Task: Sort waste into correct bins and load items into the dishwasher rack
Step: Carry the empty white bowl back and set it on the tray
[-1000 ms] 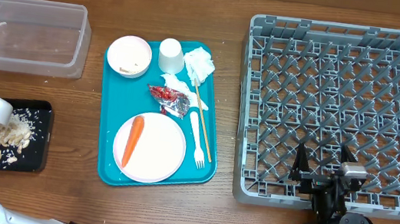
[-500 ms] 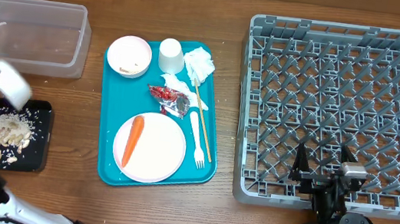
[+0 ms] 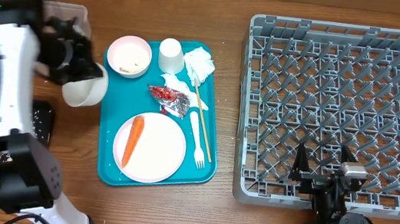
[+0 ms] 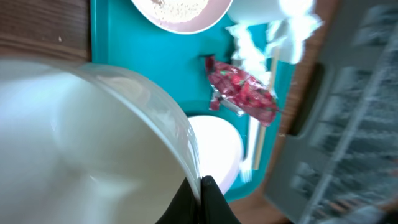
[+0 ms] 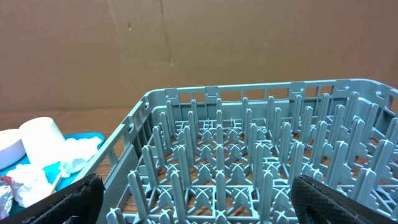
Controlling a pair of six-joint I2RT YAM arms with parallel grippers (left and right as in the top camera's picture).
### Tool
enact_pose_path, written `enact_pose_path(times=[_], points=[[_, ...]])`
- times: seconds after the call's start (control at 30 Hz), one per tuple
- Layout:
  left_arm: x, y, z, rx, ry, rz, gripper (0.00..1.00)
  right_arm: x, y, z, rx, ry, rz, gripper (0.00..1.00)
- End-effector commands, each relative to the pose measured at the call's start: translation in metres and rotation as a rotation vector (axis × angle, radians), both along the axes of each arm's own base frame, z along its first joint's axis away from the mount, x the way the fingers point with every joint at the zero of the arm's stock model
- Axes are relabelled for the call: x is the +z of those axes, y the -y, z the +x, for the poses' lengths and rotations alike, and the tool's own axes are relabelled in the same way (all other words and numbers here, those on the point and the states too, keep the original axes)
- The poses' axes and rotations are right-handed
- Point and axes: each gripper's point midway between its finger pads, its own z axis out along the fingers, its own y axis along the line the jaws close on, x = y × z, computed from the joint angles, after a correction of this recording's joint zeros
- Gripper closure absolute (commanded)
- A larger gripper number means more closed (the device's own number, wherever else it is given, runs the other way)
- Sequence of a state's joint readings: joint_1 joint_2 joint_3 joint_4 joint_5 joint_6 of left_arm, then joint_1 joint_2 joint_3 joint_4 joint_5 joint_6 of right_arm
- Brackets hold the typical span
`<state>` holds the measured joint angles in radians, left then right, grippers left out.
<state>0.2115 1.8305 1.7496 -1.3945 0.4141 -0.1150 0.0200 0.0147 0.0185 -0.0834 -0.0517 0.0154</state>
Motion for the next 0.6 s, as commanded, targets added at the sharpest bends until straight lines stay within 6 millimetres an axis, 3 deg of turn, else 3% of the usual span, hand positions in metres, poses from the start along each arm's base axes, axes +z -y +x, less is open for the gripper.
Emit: enact_pose_path(times=[0.0, 0.13, 0.33, 0.57], points=[[-0.001, -0.009, 0.004, 0.104, -0.026, 0.272, 0.96, -0.002, 0.002, 0.000, -0.010, 0.004, 0.004, 0.00], [-0.005, 0.020, 0.005, 0.068, -0.025, 0.313, 0.96, -0.002, 0.002, 0.000, -0.010, 0.004, 0.004, 0.00], [-0.031, 0.039, 0.001, 0.083, -0.051, 0.374, 0.96, -0.002, 0.002, 0.000, -0.010, 0.004, 0.004, 0.00], [-0.061, 0.041, 0.001, 0.103, -0.057, 0.367, 0.96, -0.002, 0.002, 0.000, -0.010, 0.004, 0.004, 0.00]])
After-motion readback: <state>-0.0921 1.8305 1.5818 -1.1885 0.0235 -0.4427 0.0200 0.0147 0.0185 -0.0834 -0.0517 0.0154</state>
